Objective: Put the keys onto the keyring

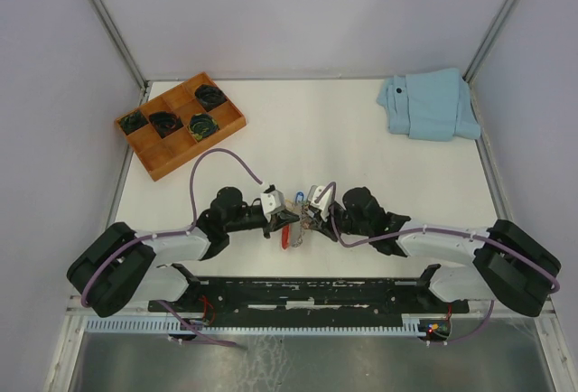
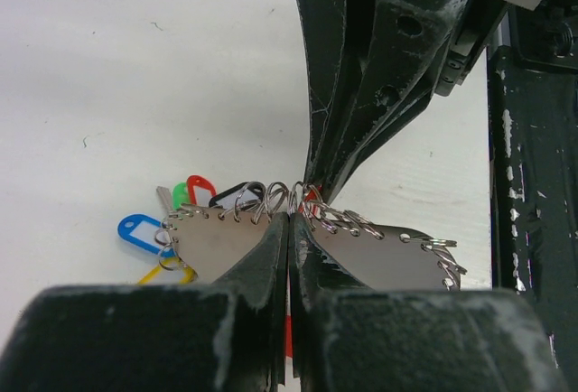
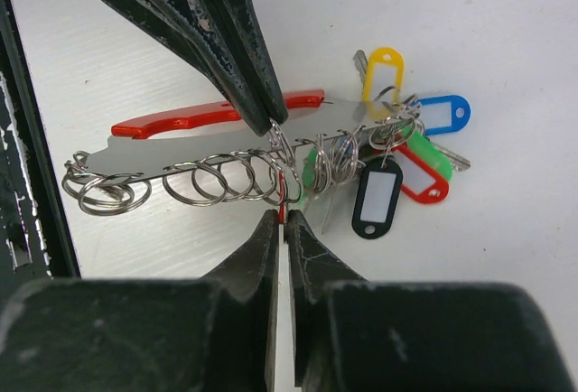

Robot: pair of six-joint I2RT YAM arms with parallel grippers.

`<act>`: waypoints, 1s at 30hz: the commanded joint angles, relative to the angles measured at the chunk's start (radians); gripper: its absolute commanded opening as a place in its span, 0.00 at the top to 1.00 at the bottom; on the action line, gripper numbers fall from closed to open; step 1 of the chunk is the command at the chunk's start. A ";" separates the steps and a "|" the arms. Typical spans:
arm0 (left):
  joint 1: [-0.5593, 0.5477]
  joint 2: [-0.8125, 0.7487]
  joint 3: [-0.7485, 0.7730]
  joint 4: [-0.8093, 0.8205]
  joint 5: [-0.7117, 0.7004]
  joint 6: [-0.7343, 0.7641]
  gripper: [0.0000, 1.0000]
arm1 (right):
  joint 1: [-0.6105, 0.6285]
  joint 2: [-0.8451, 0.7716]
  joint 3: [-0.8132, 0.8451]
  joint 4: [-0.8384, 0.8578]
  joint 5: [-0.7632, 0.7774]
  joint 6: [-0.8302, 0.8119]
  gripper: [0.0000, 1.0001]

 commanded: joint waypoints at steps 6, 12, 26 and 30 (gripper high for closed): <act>0.003 0.021 0.015 0.069 0.027 -0.011 0.97 | -0.001 -0.118 0.016 -0.099 0.023 -0.060 0.74; 0.003 0.042 0.022 0.077 0.043 -0.015 0.97 | -0.016 -0.162 0.027 -0.113 0.005 -0.077 0.73; 0.003 0.013 -0.001 0.135 -0.025 -0.076 0.97 | 0.034 0.043 -0.130 0.391 0.080 0.087 0.60; 0.003 0.012 -0.002 0.138 -0.041 -0.084 0.97 | 0.054 0.109 -0.155 0.526 0.108 0.087 0.57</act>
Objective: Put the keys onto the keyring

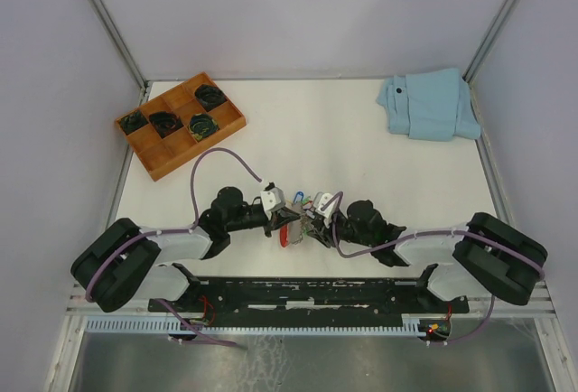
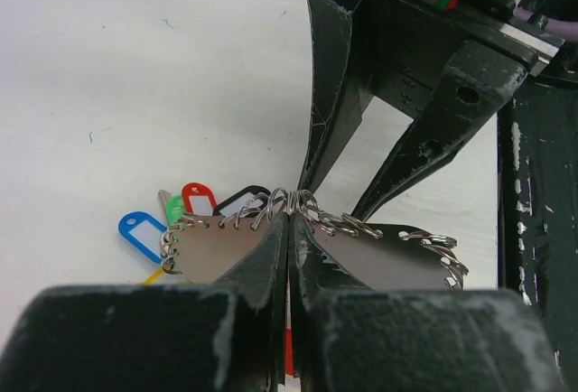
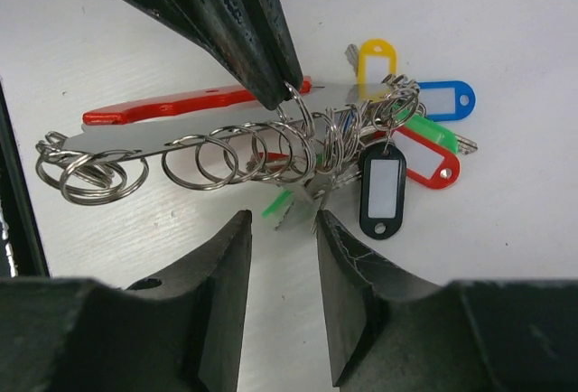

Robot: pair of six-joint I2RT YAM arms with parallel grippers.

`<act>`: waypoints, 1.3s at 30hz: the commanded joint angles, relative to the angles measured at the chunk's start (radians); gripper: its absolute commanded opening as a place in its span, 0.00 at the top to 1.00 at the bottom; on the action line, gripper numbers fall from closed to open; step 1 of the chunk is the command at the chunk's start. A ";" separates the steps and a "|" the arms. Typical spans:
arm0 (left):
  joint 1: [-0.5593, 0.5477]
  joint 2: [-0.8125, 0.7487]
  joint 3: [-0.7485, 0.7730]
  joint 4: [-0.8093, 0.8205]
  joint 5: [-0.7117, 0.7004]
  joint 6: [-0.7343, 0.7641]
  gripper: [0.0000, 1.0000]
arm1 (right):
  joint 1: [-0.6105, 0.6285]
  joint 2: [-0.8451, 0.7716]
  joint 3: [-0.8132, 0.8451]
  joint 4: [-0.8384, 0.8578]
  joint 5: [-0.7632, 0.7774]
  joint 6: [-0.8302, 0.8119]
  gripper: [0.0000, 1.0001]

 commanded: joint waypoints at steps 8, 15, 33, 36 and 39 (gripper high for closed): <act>0.003 -0.023 -0.012 0.119 -0.069 -0.078 0.97 | 0.078 0.142 -0.012 0.390 0.109 0.016 0.47; 0.003 -0.021 -0.015 0.128 -0.086 -0.091 0.97 | 0.107 0.202 -0.015 0.497 0.226 -0.001 0.46; 0.003 -0.051 -0.008 0.048 -0.102 -0.036 0.97 | 0.107 0.069 -0.039 0.332 0.281 -0.062 0.75; 0.003 -0.048 -0.006 0.048 -0.092 -0.036 0.97 | 0.108 0.075 -0.028 0.322 0.267 -0.065 0.77; 0.003 -0.048 -0.005 0.047 -0.084 -0.036 0.97 | 0.107 0.090 -0.019 0.323 0.258 -0.067 0.77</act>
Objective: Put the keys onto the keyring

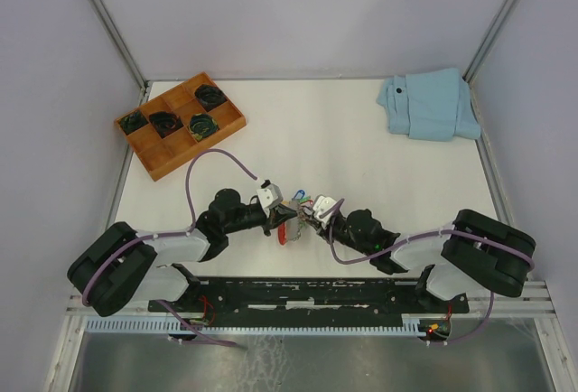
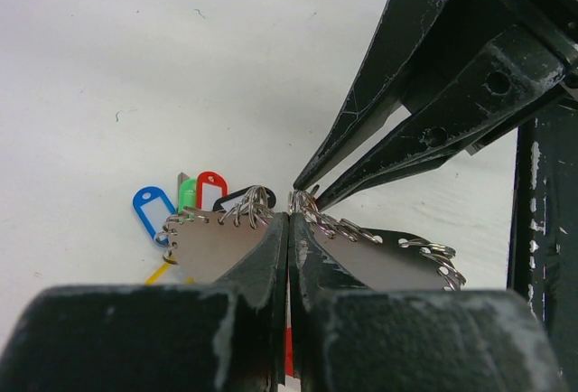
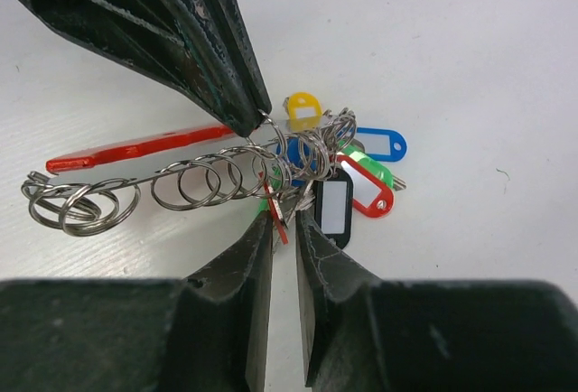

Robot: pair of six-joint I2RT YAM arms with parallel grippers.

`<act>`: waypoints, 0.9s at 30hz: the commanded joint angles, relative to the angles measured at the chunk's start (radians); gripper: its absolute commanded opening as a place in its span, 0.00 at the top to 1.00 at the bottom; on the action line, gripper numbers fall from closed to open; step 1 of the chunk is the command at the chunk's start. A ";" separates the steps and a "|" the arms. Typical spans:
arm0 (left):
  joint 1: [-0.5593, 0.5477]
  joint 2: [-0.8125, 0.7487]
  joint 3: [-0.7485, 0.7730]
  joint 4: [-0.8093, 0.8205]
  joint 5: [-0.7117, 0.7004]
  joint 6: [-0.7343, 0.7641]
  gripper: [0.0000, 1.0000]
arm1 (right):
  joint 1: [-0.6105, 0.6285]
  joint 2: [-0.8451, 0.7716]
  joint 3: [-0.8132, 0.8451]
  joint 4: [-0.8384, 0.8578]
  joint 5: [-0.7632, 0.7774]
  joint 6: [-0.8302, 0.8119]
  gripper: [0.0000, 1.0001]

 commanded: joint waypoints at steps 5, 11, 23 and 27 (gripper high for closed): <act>0.003 -0.017 0.017 0.040 0.019 0.024 0.97 | 0.003 0.024 0.044 0.008 -0.039 -0.020 0.74; 0.002 -0.011 0.021 0.038 0.032 0.024 0.97 | 0.003 0.034 0.054 0.018 -0.027 -0.039 0.69; 0.003 0.000 0.027 0.040 0.058 0.025 0.97 | 0.002 0.063 0.075 0.020 -0.055 -0.057 0.74; 0.003 0.005 0.030 0.040 0.063 0.024 0.97 | 0.002 0.061 0.080 0.010 -0.058 -0.064 0.83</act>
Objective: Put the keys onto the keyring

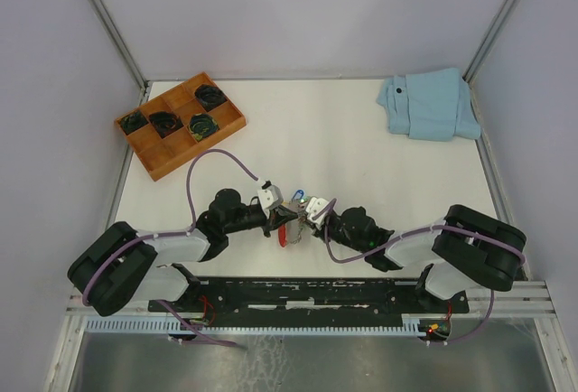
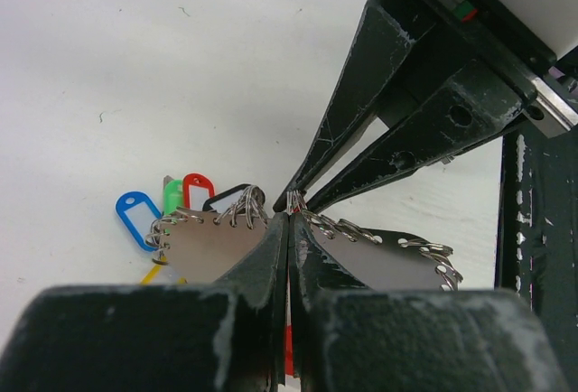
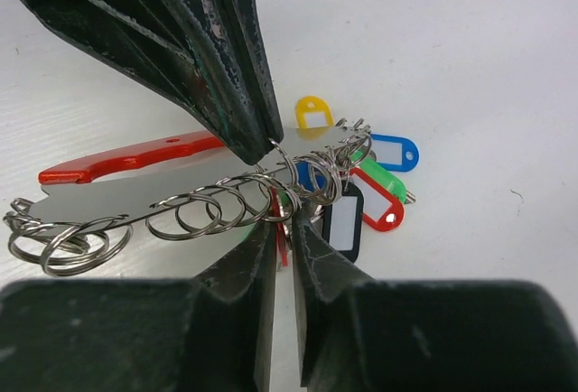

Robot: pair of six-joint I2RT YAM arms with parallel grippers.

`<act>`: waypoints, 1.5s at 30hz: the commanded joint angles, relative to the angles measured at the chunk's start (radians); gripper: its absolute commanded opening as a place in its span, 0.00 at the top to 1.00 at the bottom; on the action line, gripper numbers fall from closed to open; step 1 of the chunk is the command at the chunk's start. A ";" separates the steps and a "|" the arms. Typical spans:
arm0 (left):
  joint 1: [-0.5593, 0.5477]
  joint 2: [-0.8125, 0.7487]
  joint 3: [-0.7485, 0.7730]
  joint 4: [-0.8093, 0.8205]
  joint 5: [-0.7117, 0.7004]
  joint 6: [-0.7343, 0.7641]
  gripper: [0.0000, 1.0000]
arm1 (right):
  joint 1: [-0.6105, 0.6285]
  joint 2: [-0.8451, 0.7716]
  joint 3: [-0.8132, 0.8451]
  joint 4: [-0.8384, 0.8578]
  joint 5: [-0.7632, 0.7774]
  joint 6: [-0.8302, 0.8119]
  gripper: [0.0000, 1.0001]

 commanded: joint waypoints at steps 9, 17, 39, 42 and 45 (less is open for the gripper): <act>0.003 0.001 0.018 0.058 -0.022 0.019 0.97 | 0.001 -0.142 0.023 -0.164 0.007 -0.028 0.99; 0.004 0.015 0.018 0.062 -0.020 0.017 0.97 | 0.001 -0.317 0.109 -0.550 0.003 -0.119 0.99; 0.006 0.100 0.079 0.001 0.177 0.093 0.64 | 0.000 -0.274 0.377 -0.986 -0.130 -0.425 0.99; 0.006 0.123 0.098 -0.023 0.226 0.138 0.64 | 0.001 -0.283 0.374 -1.001 -0.135 -0.457 0.99; 0.007 0.168 0.133 -0.051 0.281 0.163 0.65 | 0.001 -0.292 0.373 -1.007 -0.142 -0.475 0.99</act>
